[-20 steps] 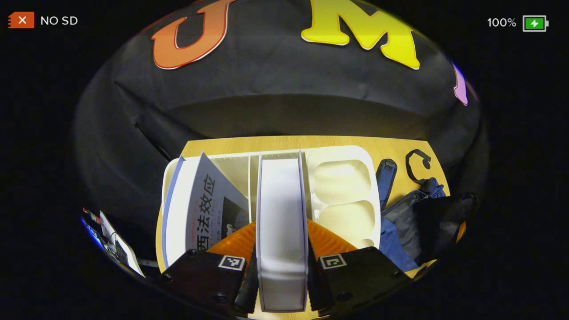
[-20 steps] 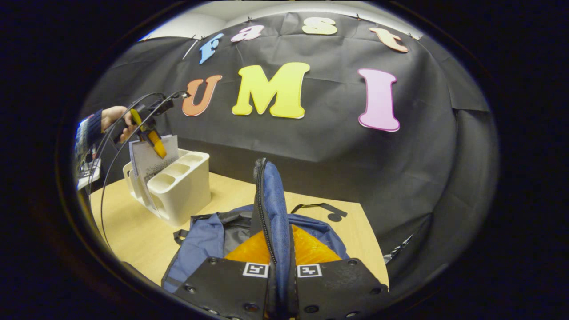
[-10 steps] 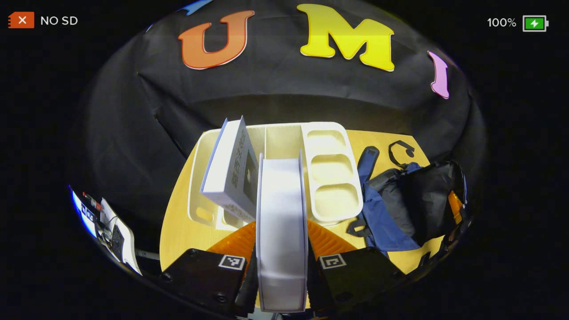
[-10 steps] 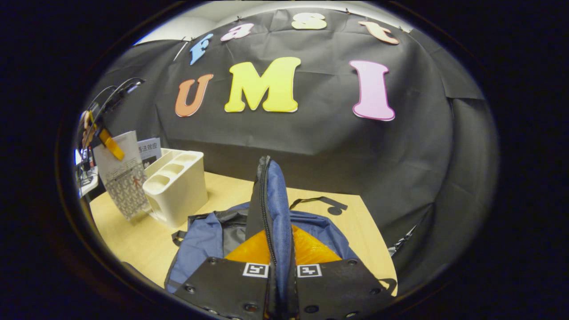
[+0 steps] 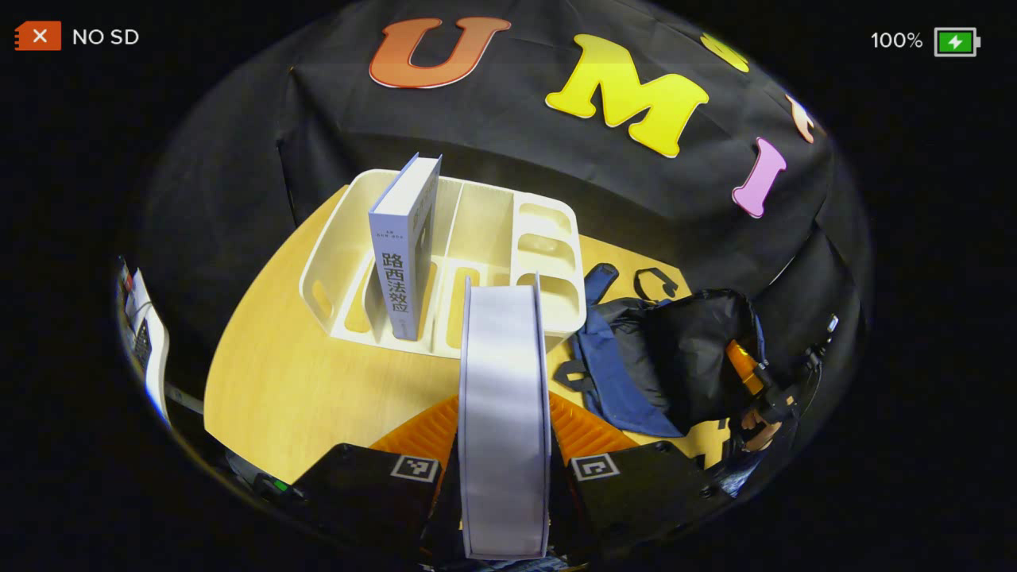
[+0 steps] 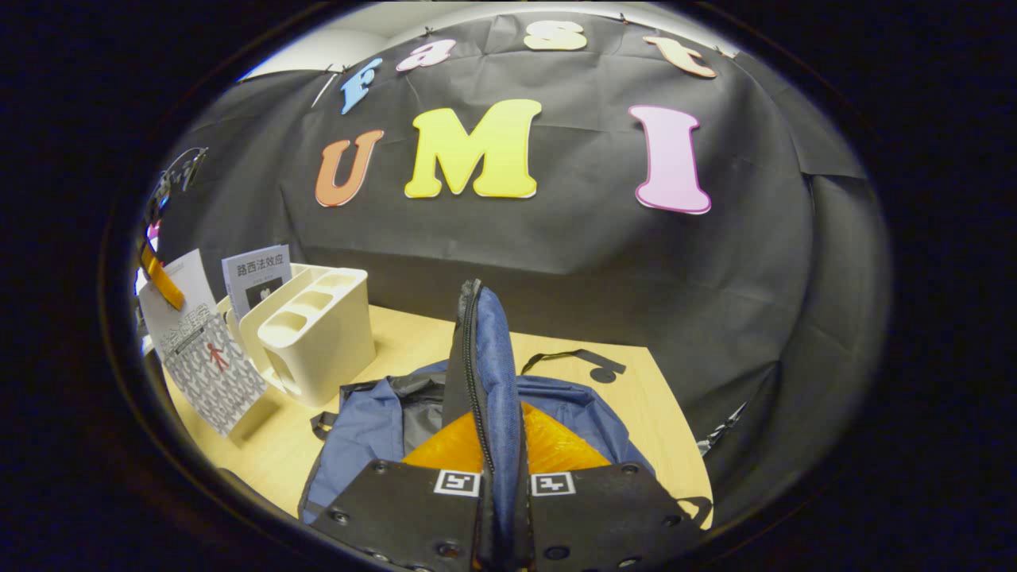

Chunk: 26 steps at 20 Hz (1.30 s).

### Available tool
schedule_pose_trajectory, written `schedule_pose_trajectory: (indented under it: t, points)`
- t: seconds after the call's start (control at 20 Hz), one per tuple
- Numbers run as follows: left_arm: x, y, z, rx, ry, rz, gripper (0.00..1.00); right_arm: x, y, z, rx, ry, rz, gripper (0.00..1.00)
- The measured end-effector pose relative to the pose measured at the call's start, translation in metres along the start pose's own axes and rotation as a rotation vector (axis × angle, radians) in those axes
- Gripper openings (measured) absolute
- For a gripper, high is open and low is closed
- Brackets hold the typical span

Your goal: Open the schoolbag, grab two books from the bookshelf and put them into the schoolbag.

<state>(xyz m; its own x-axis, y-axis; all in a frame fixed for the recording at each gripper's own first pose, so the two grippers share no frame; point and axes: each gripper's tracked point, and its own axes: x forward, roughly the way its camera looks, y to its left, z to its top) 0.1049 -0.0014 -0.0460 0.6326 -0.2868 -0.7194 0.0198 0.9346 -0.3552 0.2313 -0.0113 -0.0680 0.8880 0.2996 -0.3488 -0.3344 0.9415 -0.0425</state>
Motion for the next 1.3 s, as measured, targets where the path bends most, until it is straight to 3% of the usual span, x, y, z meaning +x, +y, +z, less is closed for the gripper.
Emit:
schedule_pose_trajectory:
  t: [0.3,0.35,0.55,0.75,1.0,1.05,1.1,1.3]
  points:
    - [0.016,-0.034,0.004,-0.063,-0.047,-0.182,0.46,0.001,0.001,0.007,-0.022,0.014,-0.016,0.09]
    - [0.023,-0.039,0.004,-0.093,-0.047,-0.212,0.47,0.001,0.002,0.006,-0.016,0.024,-0.014,0.12]
    - [0.045,-0.063,0.011,-0.22,-0.066,-0.307,0.47,-0.001,0.001,0.012,-0.016,0.05,-0.019,0.09]
    - [0.066,-0.089,0.017,-0.297,-0.079,-0.377,0.46,-0.005,-0.006,0.025,-0.052,0.061,-0.032,0.12]
    - [0.103,-0.14,0.017,-0.367,-0.088,-0.443,0.47,-0.004,-0.005,0.047,-0.118,0.065,-0.04,0.08]
    - [0.115,-0.149,0.014,-0.369,-0.081,-0.437,0.42,-0.006,-0.005,0.051,-0.13,0.063,-0.041,0.09]
    - [0.126,-0.157,0.009,-0.369,-0.074,-0.435,0.47,-0.008,-0.003,0.055,-0.145,0.058,-0.04,0.09]
    - [0.152,-0.199,0.003,-0.42,-0.053,-0.502,0.46,-0.012,0.001,0.06,-0.146,0.05,-0.03,0.08]
